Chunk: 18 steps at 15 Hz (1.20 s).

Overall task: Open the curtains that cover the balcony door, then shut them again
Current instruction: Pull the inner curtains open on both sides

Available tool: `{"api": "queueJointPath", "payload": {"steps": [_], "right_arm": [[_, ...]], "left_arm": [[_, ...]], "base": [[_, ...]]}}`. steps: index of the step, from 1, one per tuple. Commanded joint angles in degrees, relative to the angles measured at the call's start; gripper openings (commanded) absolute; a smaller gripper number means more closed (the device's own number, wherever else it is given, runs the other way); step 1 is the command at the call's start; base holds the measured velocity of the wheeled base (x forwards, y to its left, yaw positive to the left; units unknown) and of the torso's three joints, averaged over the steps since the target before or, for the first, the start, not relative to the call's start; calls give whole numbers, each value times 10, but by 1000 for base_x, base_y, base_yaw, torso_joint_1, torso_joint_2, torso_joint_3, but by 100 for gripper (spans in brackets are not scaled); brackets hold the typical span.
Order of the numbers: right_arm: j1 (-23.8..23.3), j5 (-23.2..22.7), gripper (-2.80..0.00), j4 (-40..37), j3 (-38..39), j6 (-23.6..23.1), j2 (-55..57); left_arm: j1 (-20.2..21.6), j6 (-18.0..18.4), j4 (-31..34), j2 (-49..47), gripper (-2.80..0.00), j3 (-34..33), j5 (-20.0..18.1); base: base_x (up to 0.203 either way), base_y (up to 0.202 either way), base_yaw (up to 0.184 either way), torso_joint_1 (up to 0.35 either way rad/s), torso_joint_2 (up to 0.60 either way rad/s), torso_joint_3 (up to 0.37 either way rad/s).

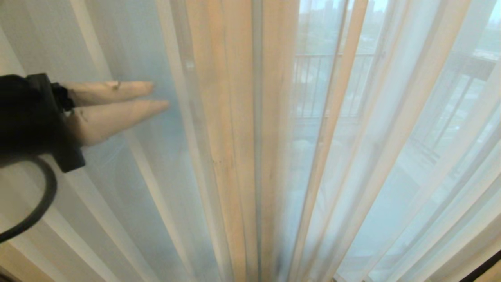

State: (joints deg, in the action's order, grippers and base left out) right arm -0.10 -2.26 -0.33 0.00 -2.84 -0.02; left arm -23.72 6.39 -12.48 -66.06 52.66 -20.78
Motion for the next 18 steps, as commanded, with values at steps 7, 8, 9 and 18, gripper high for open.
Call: {"api": "queueJointPath", "payload": {"steps": [7, 8, 9, 18], "right_arm": [[0, 0, -280, 0, 0, -1, 0], [0, 0, -280, 0, 0, -1, 0], [0, 0, -280, 0, 0, -1, 0], [0, 0, -280, 0, 0, -1, 0]], "left_arm": [[0, 22, -3, -97, 0, 87, 102], [0, 27, -3, -106, 0, 99, 112], [0, 29, -3, -114, 0, 112, 120], [0, 29, -4, -207, 0, 231, 155]], "base": [[0, 0, 0, 0, 0, 0], [0, 0, 0, 0, 0, 0], [0, 0, 0, 0, 0, 0], [0, 0, 0, 0, 0, 0]]}}
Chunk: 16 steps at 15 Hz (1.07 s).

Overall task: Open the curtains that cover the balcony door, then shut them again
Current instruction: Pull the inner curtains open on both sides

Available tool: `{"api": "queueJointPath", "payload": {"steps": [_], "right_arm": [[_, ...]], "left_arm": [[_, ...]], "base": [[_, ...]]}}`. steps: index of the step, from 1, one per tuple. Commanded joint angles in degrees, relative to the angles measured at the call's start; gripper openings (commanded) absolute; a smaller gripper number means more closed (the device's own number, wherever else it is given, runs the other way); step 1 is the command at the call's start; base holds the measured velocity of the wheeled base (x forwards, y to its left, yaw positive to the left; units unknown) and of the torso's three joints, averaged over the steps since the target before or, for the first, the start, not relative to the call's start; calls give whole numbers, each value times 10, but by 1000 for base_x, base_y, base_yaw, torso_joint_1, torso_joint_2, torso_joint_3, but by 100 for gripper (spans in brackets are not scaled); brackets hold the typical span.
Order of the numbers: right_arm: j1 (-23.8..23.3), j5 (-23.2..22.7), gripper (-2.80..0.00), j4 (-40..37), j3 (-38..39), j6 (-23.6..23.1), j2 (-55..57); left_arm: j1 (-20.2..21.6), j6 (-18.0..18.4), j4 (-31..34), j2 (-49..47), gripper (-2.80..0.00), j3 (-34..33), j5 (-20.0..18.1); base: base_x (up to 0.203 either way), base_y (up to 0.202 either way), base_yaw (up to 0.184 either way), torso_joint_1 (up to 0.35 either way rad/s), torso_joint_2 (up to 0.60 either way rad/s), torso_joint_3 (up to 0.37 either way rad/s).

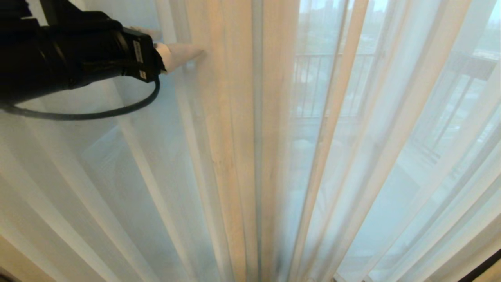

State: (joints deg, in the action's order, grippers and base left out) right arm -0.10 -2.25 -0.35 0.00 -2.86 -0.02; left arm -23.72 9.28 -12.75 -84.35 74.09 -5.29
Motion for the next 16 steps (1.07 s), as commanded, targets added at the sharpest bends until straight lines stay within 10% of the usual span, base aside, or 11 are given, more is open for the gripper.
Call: {"api": "queueJointPath", "payload": {"steps": [1, 16], "right_arm": [[0, 0, -280, 0, 0, 0, 0], [0, 0, -280, 0, 0, 0, 0]], "left_arm": [[1, -1, -1, -33, 0, 31, 0], [2, 0, 0, -208, 0, 232, 5]], "base": [[0, 0, 0, 0, 0, 0], [0, 0, 0, 0, 0, 0]]}}
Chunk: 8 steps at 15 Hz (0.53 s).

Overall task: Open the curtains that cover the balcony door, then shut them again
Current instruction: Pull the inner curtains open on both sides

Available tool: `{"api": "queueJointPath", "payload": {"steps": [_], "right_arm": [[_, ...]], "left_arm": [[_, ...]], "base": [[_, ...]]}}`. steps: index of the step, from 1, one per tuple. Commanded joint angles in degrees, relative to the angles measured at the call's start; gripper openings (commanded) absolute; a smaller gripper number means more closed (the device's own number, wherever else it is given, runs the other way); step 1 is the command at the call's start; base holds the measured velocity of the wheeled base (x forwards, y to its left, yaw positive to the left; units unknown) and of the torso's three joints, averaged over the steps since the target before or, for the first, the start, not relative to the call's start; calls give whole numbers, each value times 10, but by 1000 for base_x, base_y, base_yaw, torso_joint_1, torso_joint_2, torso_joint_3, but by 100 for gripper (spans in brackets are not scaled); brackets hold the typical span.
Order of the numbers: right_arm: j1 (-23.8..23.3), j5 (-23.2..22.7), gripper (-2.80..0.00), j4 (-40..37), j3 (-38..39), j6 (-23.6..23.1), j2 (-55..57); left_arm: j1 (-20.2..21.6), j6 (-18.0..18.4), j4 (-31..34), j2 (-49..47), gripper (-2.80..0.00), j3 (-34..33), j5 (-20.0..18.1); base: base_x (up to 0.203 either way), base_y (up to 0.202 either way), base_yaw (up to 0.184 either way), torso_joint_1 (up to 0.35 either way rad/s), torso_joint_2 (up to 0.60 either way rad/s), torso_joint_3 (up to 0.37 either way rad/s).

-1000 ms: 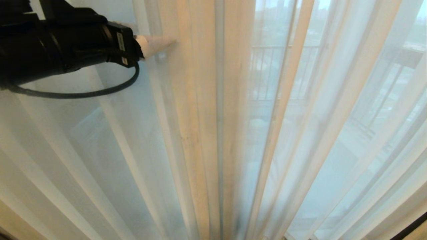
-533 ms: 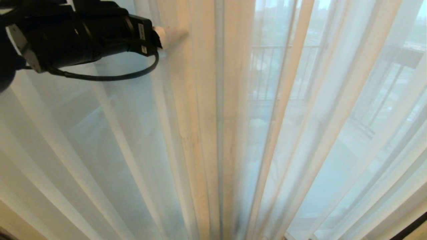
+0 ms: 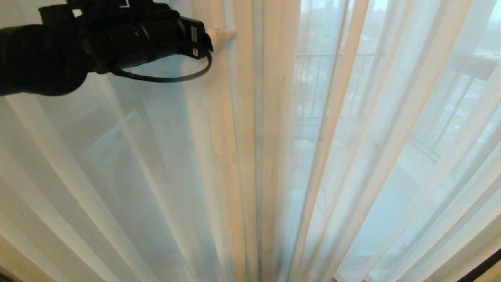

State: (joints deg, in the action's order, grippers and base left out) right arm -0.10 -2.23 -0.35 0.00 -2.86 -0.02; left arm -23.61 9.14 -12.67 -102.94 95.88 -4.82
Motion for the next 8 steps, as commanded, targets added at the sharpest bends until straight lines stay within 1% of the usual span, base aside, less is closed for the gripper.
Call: {"api": "queueJointPath", "payload": {"steps": [1, 7, 8], "right_arm": [[0, -1, -280, 0, 0, 0, 0], [0, -1, -280, 0, 0, 0, 0], [0, -1, -280, 0, 0, 0, 0]], "left_arm": [[0, 2, -1, -30, 0, 22, 0], [1, 3, -2, -38, 0, 23, -2], [1, 3, -2, -39, -280, 23, -2]], "base": [[0, 0, 0, 0, 0, 0], [0, 0, 0, 0, 0, 0], [0, 0, 0, 0, 0, 0]]}}
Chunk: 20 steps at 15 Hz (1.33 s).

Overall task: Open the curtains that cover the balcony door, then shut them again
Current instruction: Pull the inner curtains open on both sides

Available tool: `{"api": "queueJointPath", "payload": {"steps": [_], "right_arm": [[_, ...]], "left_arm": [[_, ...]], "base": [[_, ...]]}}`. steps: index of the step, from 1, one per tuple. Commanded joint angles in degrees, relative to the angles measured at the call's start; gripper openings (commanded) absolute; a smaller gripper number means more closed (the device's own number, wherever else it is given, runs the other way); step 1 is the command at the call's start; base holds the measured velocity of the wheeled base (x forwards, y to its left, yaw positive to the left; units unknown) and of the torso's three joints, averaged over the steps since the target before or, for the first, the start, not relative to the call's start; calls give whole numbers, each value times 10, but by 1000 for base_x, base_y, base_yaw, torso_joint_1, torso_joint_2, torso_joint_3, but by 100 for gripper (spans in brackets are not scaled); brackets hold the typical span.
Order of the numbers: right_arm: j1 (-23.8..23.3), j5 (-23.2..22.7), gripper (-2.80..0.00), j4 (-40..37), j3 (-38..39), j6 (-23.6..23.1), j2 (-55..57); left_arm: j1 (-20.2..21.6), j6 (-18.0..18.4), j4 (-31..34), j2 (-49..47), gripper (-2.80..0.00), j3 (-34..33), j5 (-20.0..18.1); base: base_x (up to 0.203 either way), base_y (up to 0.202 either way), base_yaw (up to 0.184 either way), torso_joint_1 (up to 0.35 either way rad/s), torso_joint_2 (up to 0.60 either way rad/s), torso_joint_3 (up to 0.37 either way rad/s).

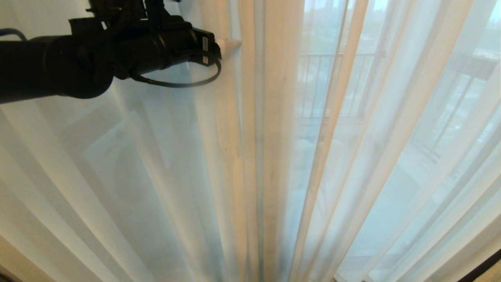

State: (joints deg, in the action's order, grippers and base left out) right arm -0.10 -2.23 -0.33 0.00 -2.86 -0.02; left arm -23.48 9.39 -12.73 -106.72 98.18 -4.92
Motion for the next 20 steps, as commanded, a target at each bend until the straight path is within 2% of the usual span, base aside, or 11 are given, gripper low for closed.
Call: {"api": "queueJointPath", "payload": {"steps": [1, 13, 15, 20], "right_arm": [[0, -1, -280, 0, 0, 0, 0], [0, -1, -280, 0, 0, 0, 0], [0, -1, -280, 0, 0, 0, 0], [0, -1, -280, 0, 0, 0, 0]], "left_arm": [[0, 0, -1, -2, -280, 0, -1], [0, 12, -1, 16, -280, 0, 4], [0, 14, -1, 23, -280, 0, 21], [16, 52, -2, 58, -280, -5, 69]], "base": [[0, 0, 0, 0, 0, 0], [0, 0, 0, 0, 0, 0], [0, 0, 0, 0, 0, 0], [0, 0, 0, 0, 0, 0]]}}
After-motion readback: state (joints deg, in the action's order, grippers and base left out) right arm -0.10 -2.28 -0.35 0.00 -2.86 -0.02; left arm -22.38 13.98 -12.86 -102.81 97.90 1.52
